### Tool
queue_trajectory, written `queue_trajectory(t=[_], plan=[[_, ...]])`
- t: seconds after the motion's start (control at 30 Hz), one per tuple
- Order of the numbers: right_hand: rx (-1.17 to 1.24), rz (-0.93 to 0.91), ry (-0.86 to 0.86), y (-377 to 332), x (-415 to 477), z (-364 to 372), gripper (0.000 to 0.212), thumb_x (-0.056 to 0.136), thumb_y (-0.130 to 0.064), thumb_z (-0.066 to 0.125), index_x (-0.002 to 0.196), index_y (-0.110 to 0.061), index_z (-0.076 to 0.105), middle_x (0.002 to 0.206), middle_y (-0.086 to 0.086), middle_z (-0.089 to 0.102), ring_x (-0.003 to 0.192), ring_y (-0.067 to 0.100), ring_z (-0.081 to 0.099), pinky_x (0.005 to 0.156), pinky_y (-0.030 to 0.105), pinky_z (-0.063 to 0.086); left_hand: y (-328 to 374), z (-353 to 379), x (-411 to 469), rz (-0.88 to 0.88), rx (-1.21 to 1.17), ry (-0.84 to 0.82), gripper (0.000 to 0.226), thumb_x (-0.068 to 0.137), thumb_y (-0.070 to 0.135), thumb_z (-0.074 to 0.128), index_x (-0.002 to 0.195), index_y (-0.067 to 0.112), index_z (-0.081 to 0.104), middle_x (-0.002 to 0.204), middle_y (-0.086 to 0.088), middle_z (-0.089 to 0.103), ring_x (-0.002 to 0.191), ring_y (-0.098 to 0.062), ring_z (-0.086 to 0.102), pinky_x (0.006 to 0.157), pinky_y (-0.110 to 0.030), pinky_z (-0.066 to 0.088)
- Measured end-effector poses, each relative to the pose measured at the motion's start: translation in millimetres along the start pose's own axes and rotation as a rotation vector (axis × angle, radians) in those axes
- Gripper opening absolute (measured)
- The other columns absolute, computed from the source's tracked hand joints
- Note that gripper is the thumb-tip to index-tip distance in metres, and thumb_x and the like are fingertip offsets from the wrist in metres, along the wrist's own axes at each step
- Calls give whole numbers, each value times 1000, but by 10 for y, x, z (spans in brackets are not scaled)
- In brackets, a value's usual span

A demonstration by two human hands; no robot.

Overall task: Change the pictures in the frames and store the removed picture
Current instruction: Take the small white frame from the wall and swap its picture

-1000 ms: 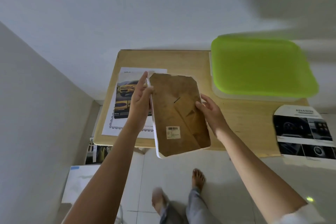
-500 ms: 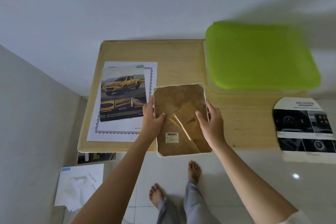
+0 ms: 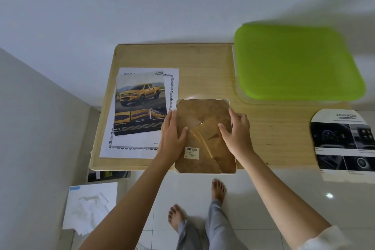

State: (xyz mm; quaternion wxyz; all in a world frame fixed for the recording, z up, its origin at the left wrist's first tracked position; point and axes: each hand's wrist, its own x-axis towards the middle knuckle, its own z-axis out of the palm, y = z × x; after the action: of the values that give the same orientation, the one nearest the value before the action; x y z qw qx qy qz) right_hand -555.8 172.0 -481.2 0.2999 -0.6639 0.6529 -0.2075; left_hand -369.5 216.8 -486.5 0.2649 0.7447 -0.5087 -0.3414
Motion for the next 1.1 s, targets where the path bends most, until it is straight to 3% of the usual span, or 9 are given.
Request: queue_trajectory(t=[0.2, 0.4, 0.8, 1.1], plan=[[-66, 51, -15, -117, 300, 49, 55, 93, -31, 49, 143, -15, 32, 131, 11, 37, 124, 24, 34, 100, 30, 33, -148, -67, -471, 159, 164, -123, 101, 78, 72, 47, 148, 24, -7, 157, 3, -9, 144, -14, -3, 111, -35, 12], [-112, 9, -39, -128, 347, 69, 57, 92, -31, 50, 143, -14, 32, 130, 14, 37, 121, 29, 34, 98, 34, 34, -247, 3, -649, 188, 394, -221, 135, 56, 89, 45, 143, 15, -26, 150, -1, -34, 139, -13, -29, 113, -32, -11], [5, 119, -48, -274, 564, 22, 48, 83, -25, 66, 123, -6, 46, 127, 14, 34, 122, 28, 31, 100, 28, 30, -229, 5, -657, 166, 470, -241, 133, 59, 89, 41, 139, 13, -33, 147, -1, -40, 135, -11, -34, 112, -28, -14], [95, 90, -34, -293, 512, -23, 51, 83, -24, 67, 126, -7, 43, 127, 11, 35, 122, 26, 37, 104, 31, 35, -194, 0, -662, 155, 490, -239, 133, 58, 91, 36, 138, 12, -35, 146, -3, -41, 136, -14, -33, 110, -26, -18]])
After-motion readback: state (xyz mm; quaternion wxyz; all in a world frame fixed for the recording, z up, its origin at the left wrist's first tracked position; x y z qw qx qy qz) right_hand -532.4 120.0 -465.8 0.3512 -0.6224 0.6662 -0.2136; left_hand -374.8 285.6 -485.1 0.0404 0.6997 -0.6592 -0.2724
